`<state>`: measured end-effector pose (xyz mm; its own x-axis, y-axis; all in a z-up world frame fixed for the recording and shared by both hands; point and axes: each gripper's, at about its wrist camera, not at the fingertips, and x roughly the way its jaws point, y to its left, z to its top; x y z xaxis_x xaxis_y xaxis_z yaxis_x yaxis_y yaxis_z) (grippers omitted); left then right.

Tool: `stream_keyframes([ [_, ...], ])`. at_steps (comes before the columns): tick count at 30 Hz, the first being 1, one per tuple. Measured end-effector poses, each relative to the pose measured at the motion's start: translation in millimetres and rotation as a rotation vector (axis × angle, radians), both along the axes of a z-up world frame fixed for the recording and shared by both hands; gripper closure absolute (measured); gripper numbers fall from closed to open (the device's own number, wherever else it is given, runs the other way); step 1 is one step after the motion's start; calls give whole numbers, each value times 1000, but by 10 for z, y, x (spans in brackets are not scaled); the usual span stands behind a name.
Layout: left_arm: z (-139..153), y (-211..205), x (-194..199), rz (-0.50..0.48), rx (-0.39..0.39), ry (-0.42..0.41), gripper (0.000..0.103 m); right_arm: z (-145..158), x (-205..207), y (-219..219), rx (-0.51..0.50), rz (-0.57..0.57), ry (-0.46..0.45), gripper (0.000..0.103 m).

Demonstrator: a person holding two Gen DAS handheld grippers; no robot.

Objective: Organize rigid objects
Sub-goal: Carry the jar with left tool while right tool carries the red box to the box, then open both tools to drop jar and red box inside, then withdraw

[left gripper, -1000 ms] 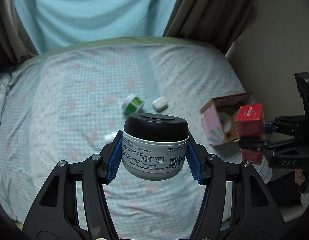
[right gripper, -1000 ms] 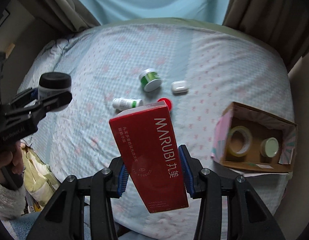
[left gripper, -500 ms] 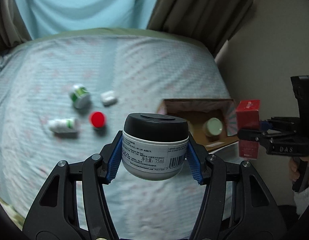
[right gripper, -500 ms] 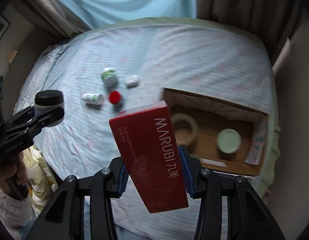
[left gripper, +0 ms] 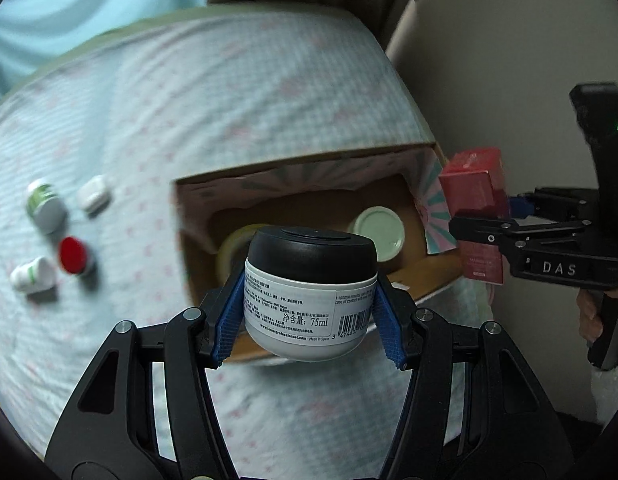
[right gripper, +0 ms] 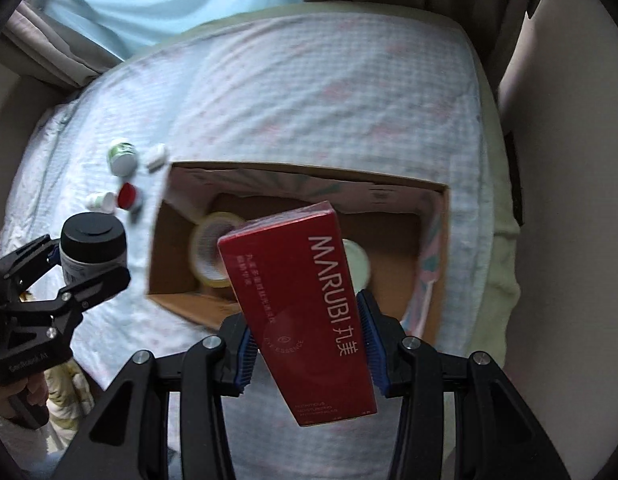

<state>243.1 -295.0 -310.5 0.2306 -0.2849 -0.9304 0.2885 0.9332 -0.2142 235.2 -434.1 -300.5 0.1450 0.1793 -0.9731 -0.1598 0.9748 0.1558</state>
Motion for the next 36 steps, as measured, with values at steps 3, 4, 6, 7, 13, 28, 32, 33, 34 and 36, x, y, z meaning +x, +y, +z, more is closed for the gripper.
stream_keyframes([
  [3, -303, -228, 120, -30, 16, 37, 49, -161, 80, -145, 3, -28, -8, 61],
  [4, -400, -303, 144, -36, 21, 51, 49, -211, 106, -190, 10, -40, -9, 61],
  [6, -600, -439, 181, -54, 38, 80, 49, -307, 154, -262, 15, -60, -18, 61],
  [7, -702, -507, 191, -66, 49, 96, 49, -350, 171, -290, 14, -68, -22, 61],
  [13, -999, -716, 192, -113, 104, 131, 49, -530, 249, -343, 51, -99, -16, 61],
  [28, -707, -654, 161, -132, 124, 52, 0, -237, 224, -430, 66, -207, -144, 0],
  [32, -574, -557, 127, -122, 119, 41, 0, -183, 133, -408, 50, -217, -148, 0],
  [33, -532, -524, 113, -117, 114, 38, 0, -163, 118, -406, 45, -222, -153, 0],
  [34, -474, -488, 95, -111, 111, 34, 0, -135, 90, -403, 42, -227, -159, 0],
  [36, -394, -436, 77, -100, 108, 21, 0, -49, 37, -388, 35, -238, -176, 0],
])
